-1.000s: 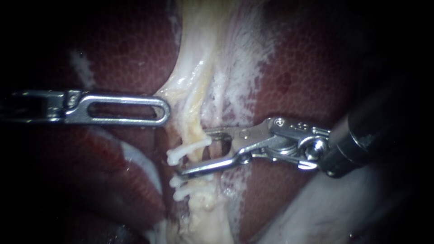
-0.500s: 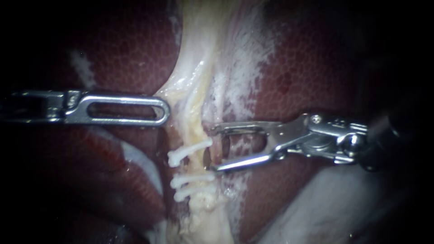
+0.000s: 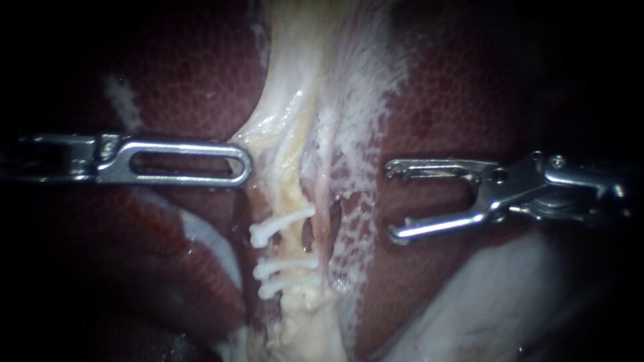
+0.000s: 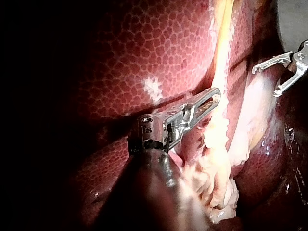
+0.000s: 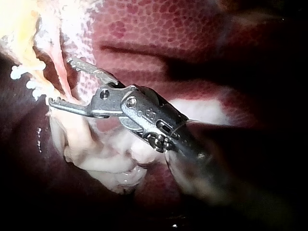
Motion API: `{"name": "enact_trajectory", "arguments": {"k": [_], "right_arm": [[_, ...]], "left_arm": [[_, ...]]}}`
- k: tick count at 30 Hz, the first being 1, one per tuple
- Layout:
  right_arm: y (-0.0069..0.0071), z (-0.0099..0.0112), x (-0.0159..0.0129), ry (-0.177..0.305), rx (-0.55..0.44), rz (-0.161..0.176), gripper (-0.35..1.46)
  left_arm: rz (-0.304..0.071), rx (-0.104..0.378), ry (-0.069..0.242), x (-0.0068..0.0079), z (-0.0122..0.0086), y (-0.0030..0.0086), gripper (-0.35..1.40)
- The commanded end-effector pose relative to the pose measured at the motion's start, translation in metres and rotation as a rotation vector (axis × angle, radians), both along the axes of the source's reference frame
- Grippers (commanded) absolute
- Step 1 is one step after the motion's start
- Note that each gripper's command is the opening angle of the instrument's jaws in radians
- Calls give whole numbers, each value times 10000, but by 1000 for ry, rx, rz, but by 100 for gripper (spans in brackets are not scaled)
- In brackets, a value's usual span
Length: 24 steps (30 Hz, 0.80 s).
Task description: Going back third clip left tube
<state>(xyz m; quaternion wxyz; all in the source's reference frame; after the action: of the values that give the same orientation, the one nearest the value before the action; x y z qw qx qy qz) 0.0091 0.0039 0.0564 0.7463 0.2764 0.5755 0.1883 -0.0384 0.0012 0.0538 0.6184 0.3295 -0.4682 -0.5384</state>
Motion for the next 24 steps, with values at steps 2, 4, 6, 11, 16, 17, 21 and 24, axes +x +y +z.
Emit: {"name": "enact_trajectory", "arguments": {"k": [2,4,6,11,16,17,21,24], "right_arm": [[1,-2,-3,-1,-5,0,60],[2,-2,-5,-1,-5,-1,60],[1,-1,-6,-1,-6,-1,60],[0,0,-6,-1,-7,-1,60],[-1,0,-6,-1,-7,-1,60],[-1,0,-6,-1,-7,-1,60],[-1,0,-6,-1,-7,-1,60],[-1,0,-6,-1,-7,-1,60]], "left_arm": [[0,0,0,-1,1,1,-35],[0,0,0,-1,2,1,-35],[0,0,0,-2,4,1,-35],[0,-4,1,-5,17,3,-35],[1,-15,11,-15,35,1,-35],[0,-16,12,-18,38,1,-35],[4,-15,19,-30,45,0,-35],[9,-15,16,-36,46,-1,-35]]}}
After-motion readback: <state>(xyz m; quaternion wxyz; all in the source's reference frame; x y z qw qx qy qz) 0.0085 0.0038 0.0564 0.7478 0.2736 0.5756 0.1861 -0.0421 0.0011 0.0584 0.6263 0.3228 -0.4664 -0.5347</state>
